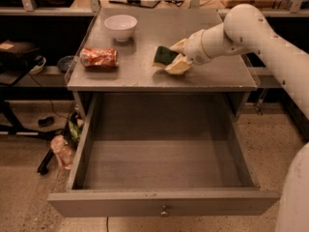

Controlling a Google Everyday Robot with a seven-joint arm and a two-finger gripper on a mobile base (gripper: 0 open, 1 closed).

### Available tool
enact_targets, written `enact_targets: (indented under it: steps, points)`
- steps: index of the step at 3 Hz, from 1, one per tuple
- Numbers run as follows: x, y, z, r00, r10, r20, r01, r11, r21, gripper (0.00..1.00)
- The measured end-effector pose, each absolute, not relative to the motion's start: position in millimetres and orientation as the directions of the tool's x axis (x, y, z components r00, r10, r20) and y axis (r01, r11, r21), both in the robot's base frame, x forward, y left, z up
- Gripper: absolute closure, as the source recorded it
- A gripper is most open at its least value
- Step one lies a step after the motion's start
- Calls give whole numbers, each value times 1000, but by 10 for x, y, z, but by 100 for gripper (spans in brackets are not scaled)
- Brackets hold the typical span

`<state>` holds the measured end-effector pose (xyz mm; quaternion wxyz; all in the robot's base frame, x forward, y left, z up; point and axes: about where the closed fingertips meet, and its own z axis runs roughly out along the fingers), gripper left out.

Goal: Pick sponge from top drawer and place on counter

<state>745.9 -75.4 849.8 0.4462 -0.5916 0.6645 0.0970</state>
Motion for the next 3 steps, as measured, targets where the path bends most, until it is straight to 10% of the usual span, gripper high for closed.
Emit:
enact_targets:
  steps: [3]
  points:
    - [7514, -756, 8503, 99, -701, -706, -870, 283, -404, 38]
